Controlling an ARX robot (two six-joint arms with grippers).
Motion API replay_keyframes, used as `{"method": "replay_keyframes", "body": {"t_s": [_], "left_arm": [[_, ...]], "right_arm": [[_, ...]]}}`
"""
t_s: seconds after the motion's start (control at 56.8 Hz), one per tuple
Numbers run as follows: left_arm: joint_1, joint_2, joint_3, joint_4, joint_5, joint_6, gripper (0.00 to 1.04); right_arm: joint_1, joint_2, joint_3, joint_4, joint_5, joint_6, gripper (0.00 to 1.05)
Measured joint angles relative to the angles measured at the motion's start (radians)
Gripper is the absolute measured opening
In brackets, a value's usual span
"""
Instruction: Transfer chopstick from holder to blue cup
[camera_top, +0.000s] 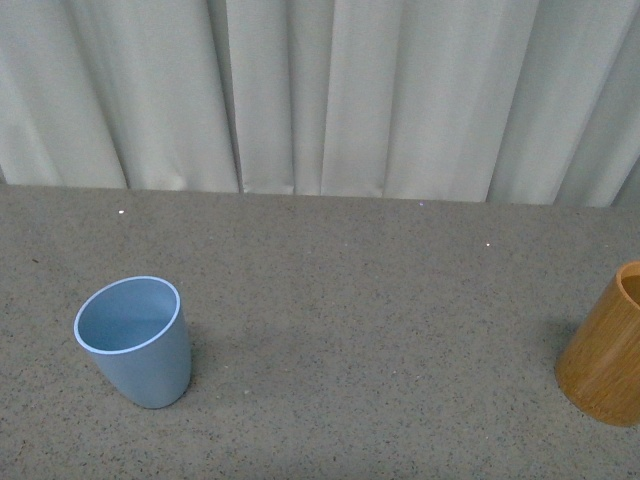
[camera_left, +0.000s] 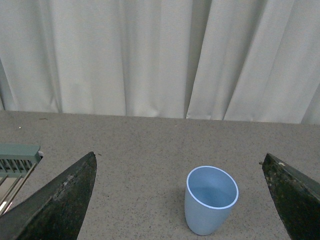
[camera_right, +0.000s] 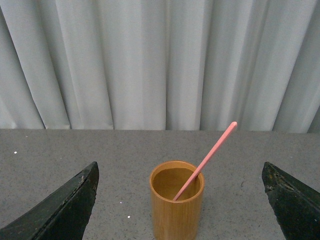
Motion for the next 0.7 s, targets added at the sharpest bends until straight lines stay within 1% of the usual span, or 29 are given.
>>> {"method": "replay_keyframes", "body": {"t_s": [0.705], "left_arm": [[0.000, 0.000, 0.000, 0.000, 0.000, 0.000, 0.98]], "right_arm": [[0.000, 0.000, 0.000, 0.000, 0.000, 0.000, 0.95]]}}
